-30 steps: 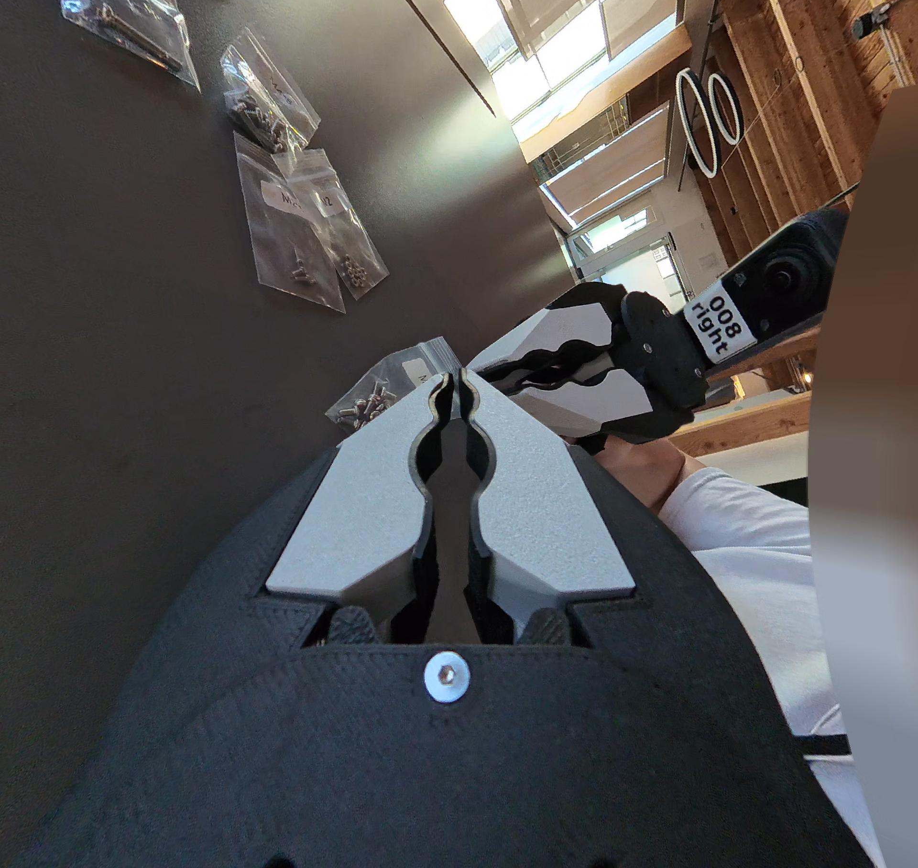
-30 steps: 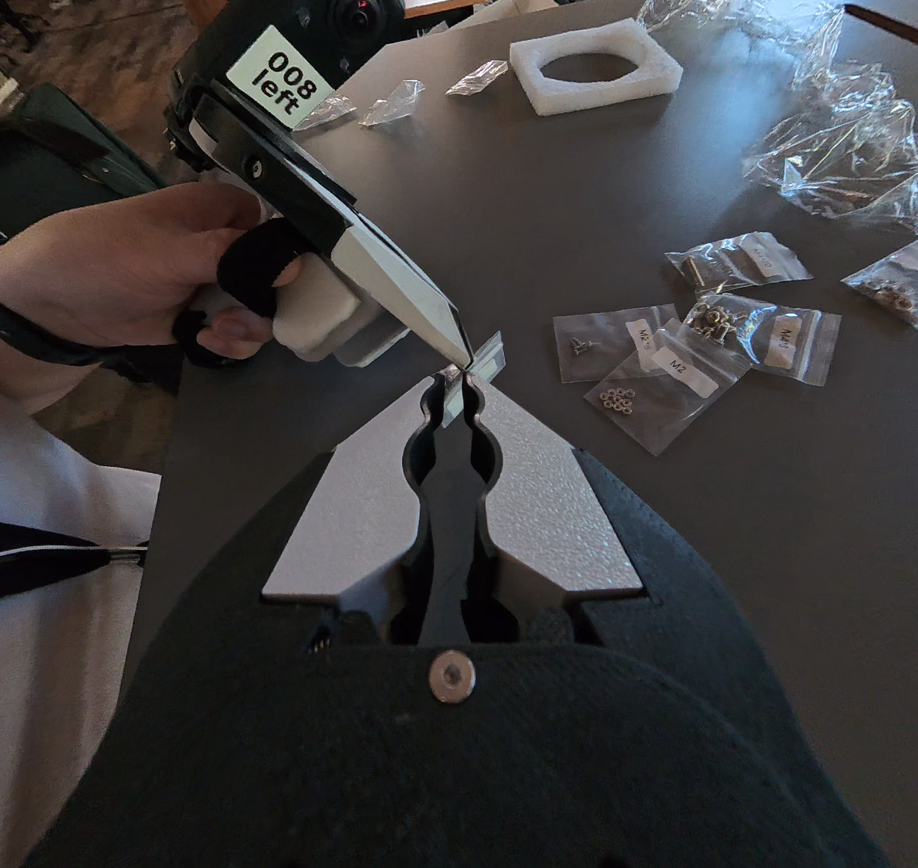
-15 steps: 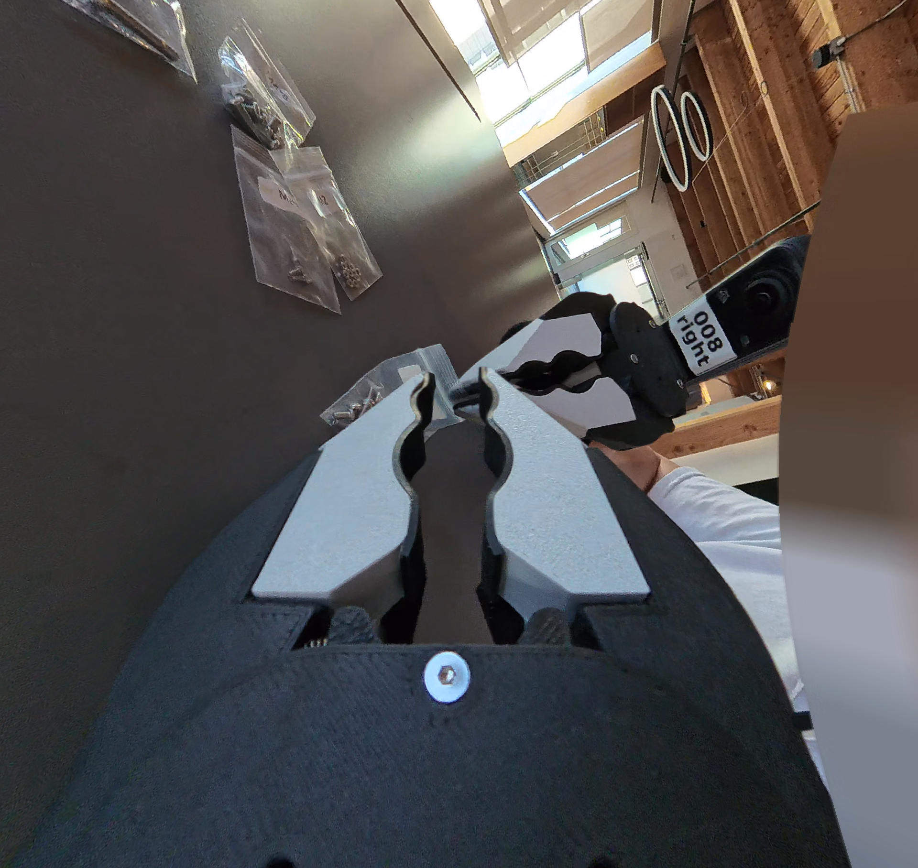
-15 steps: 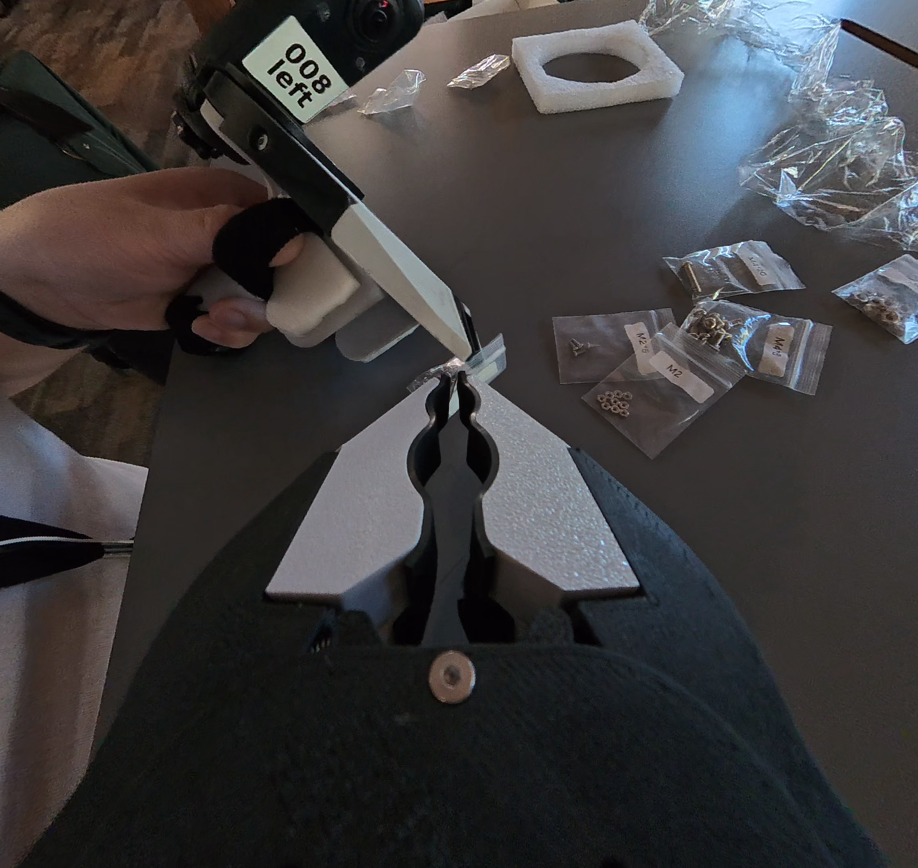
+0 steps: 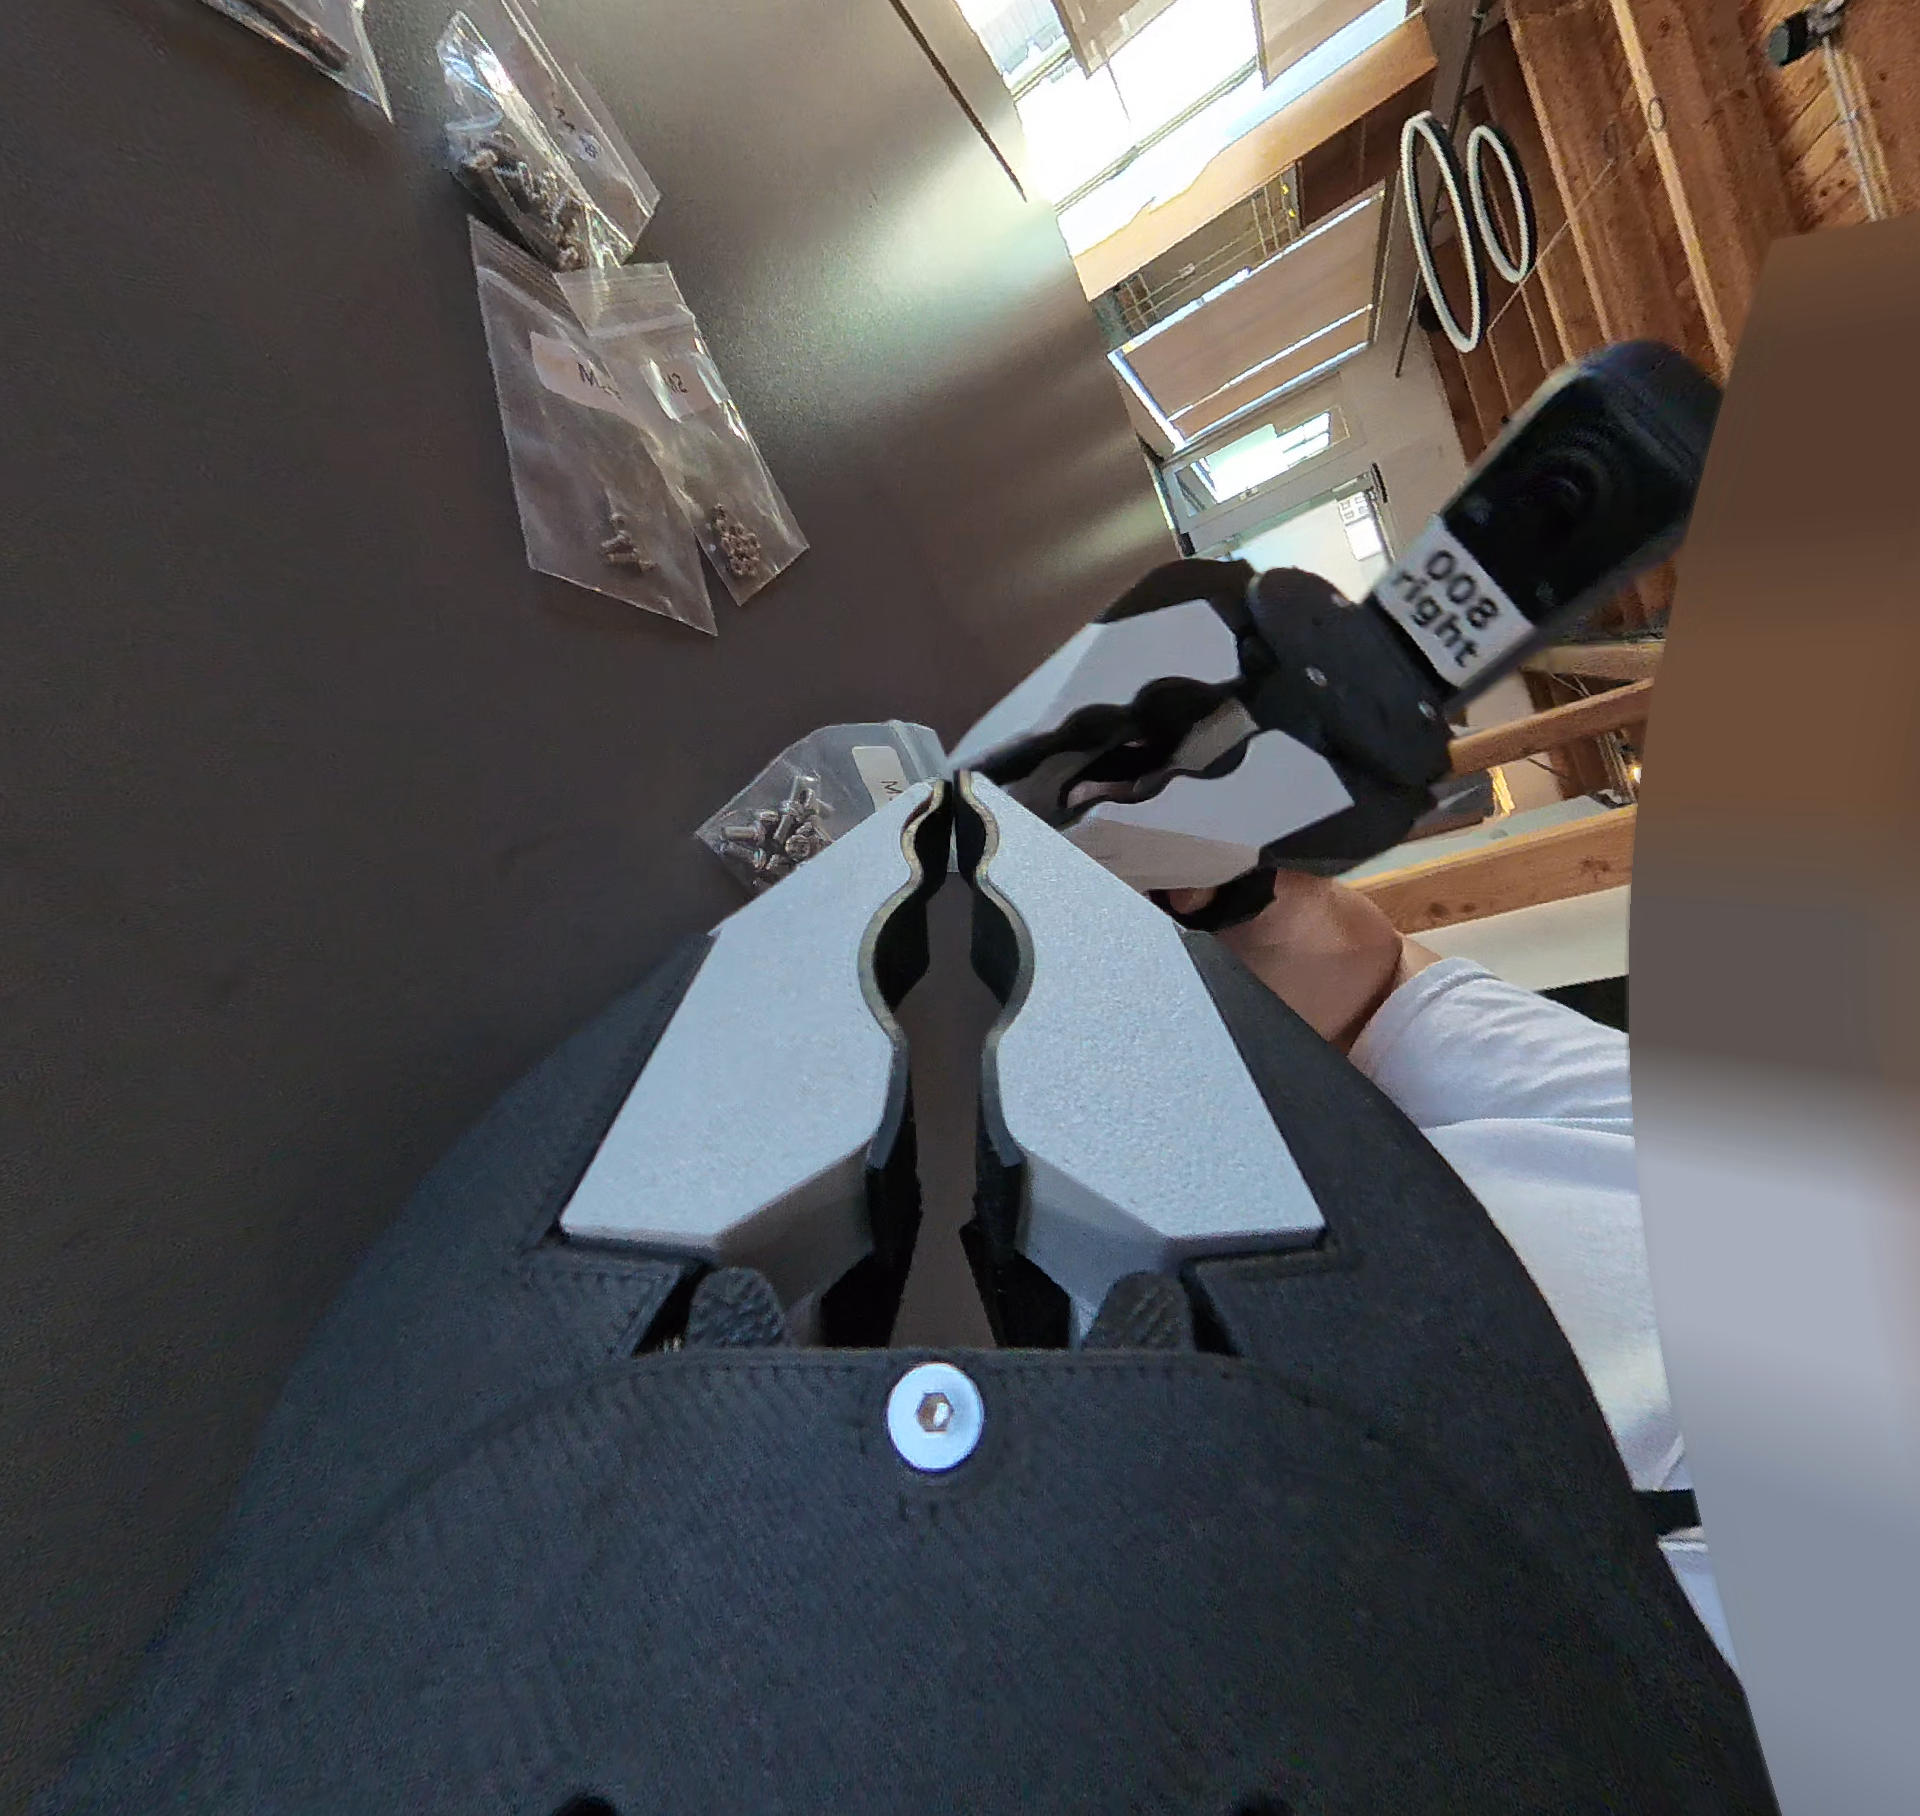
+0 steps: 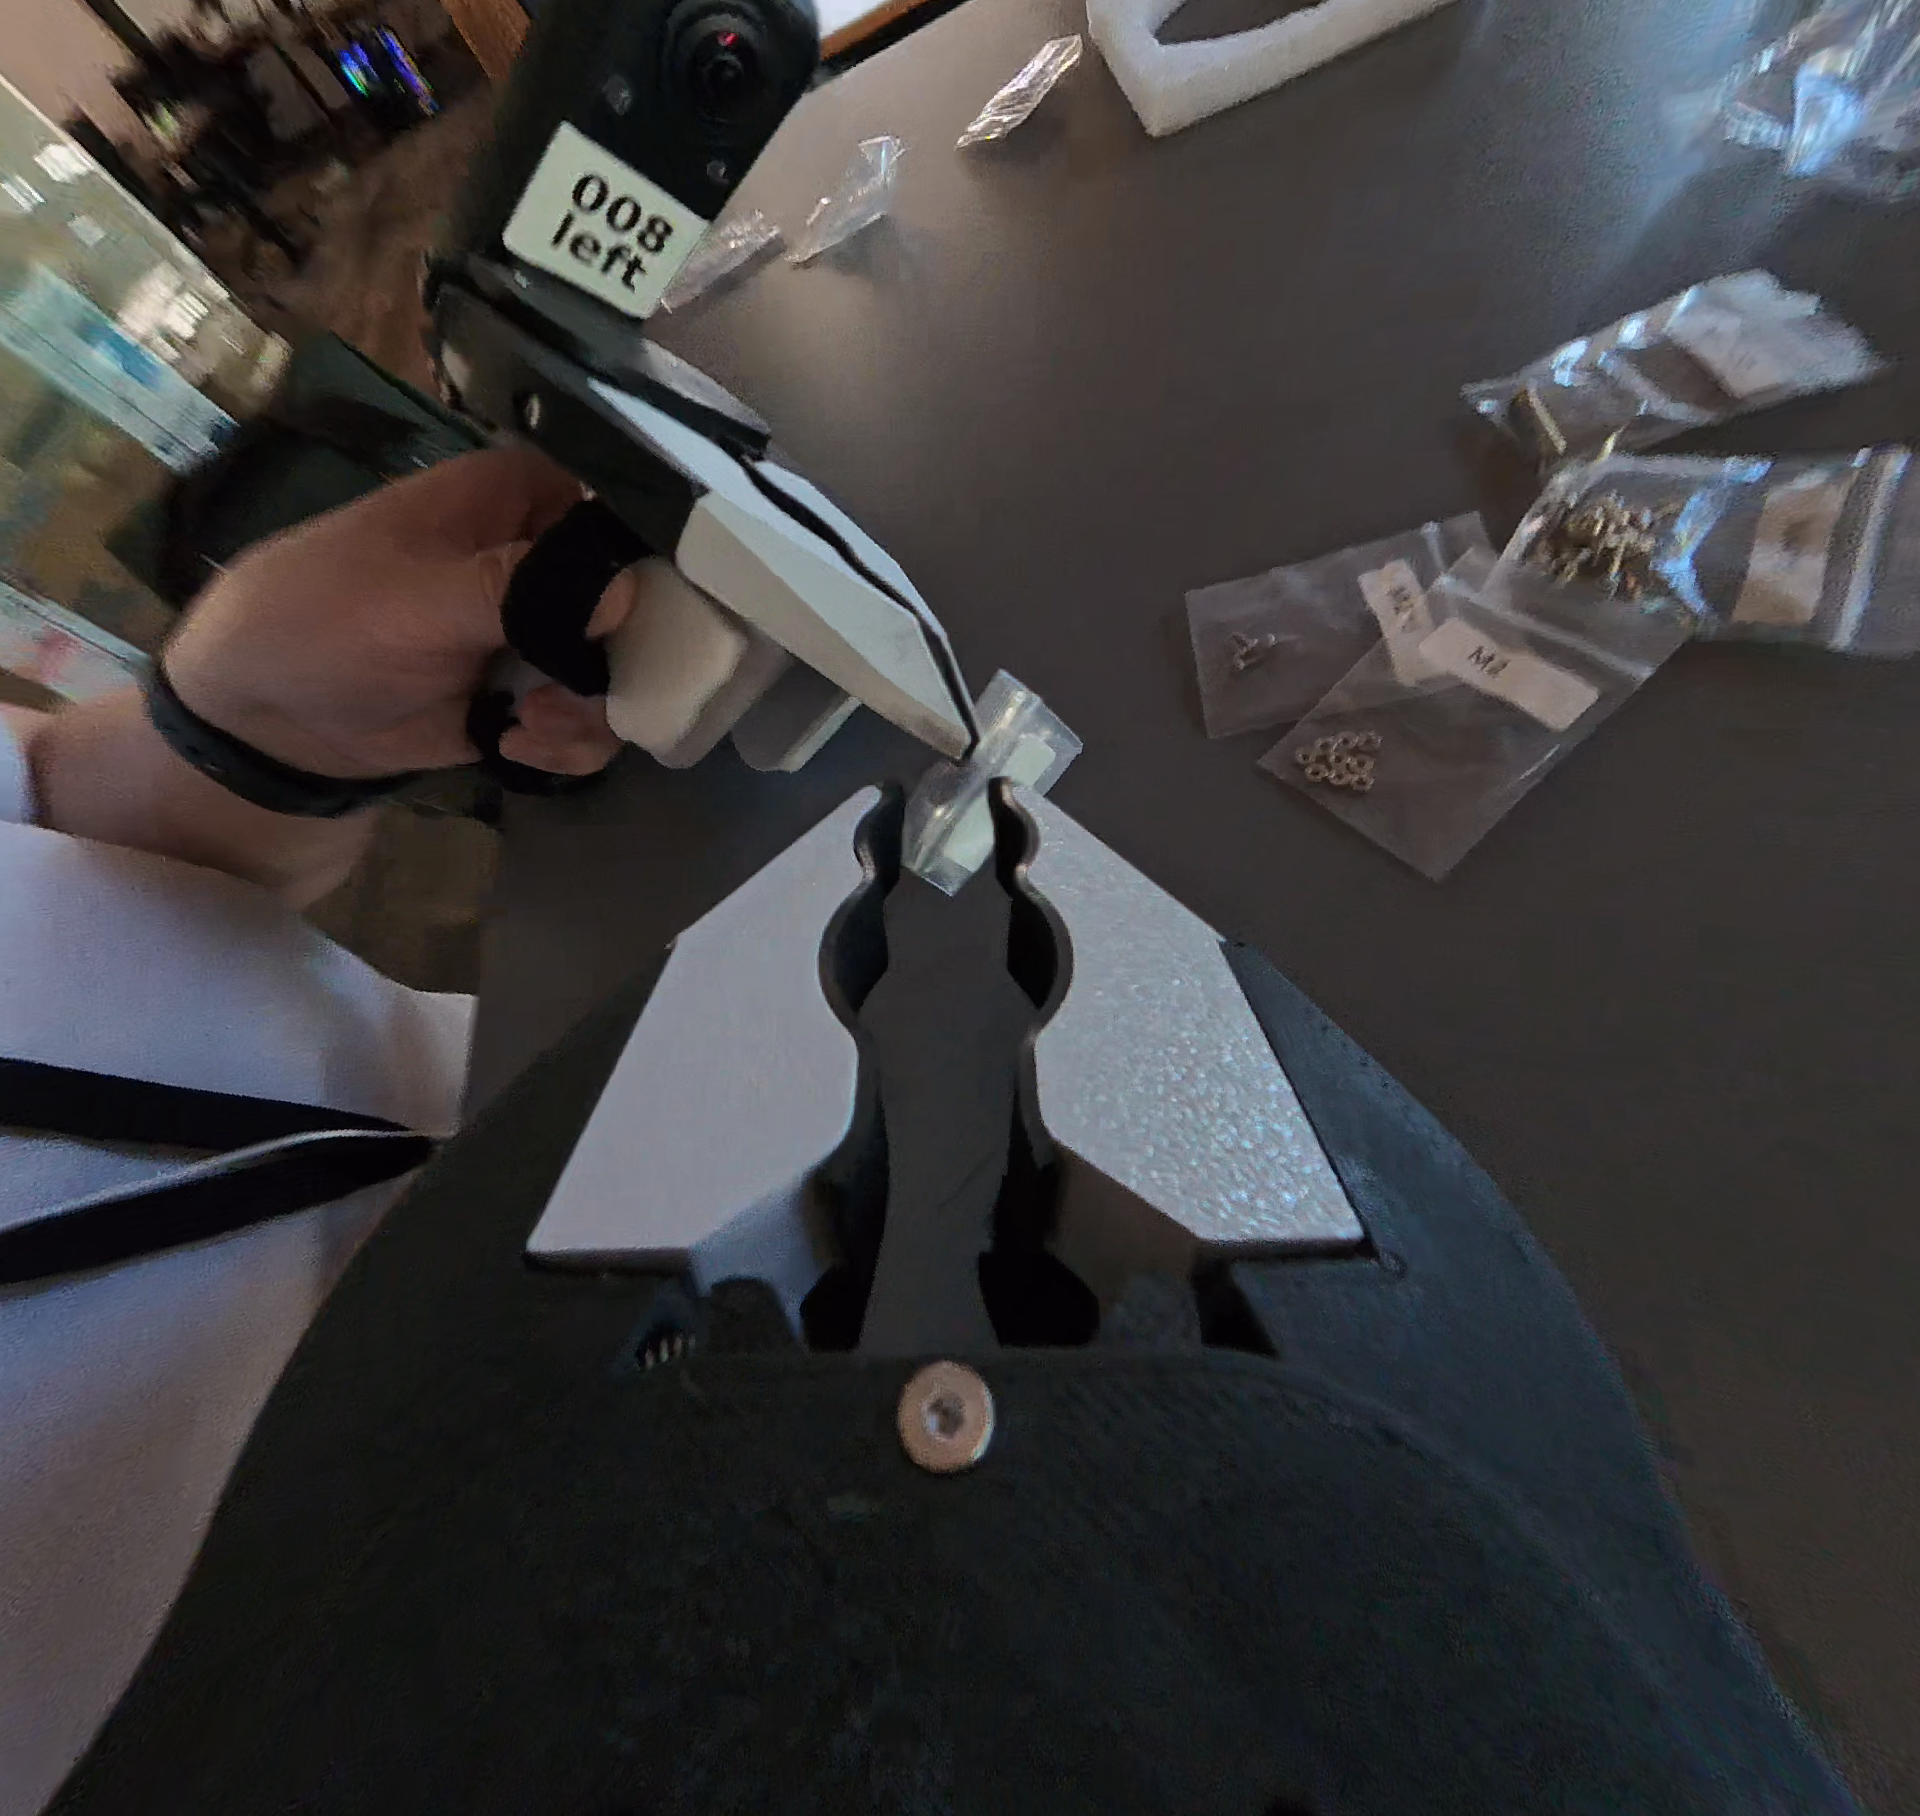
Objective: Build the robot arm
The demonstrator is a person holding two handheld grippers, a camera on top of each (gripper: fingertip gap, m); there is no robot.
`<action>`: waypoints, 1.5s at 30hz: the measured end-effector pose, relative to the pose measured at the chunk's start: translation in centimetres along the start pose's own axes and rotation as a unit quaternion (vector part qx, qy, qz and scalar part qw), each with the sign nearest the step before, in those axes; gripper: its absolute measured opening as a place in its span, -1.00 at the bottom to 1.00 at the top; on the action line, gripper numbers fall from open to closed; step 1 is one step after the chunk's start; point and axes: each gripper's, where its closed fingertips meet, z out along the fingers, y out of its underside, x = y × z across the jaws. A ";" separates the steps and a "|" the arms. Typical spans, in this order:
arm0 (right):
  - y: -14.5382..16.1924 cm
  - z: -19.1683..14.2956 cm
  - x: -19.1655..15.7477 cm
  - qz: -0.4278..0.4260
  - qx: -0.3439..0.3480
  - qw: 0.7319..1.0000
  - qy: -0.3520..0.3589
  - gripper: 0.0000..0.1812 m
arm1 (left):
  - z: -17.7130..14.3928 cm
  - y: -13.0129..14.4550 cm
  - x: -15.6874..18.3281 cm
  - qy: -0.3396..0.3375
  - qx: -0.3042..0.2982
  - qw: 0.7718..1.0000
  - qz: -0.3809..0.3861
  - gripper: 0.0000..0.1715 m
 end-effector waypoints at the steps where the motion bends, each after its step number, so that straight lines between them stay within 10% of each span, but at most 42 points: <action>1: 0.0 -0.1 0.1 0.032 0.001 0.999 -0.015 -0.82 | 0.0 0.0 0.1 0.004 0.000 1.000 -0.001 -1.00; 45: 1.1 -0.6 1.3 0.244 -0.034 0.961 -0.122 -1.00 | 0.3 1.5 -0.2 -0.039 -0.051 0.997 0.050 -0.92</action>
